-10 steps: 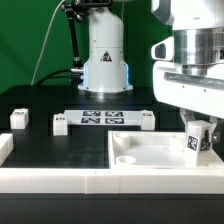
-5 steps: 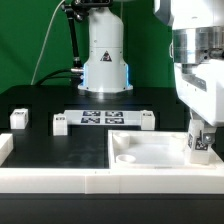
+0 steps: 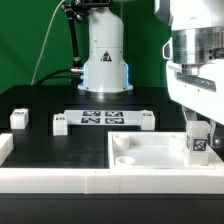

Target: Assemble one leg

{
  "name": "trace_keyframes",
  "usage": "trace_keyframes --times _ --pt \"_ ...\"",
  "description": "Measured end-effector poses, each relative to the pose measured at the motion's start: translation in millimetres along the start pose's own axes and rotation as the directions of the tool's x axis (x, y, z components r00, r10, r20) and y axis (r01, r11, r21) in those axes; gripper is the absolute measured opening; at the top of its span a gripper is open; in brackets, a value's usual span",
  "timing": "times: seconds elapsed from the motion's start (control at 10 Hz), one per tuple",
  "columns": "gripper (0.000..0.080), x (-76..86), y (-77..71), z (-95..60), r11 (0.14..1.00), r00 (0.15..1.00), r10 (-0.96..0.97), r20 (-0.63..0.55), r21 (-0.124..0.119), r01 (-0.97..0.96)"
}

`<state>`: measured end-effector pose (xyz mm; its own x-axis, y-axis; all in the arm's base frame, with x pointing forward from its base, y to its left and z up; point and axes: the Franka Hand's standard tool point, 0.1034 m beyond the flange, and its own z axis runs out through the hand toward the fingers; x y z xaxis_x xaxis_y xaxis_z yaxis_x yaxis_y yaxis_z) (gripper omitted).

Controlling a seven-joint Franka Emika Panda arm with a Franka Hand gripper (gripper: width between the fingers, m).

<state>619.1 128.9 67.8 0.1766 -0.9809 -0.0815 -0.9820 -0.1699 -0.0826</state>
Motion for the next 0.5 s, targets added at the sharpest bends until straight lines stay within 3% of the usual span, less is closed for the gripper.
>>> trace_keyframes --times 0.2,0.5 --pt "0.0641 -0.4 0.5 0.4 0.96 0.96 -0.278 -0.008 -0.01 0.278" --pt "0.0649 2.1 -2.9 -1.0 0.773 0.773 -0.634 -0.032 -0.036 0.633"
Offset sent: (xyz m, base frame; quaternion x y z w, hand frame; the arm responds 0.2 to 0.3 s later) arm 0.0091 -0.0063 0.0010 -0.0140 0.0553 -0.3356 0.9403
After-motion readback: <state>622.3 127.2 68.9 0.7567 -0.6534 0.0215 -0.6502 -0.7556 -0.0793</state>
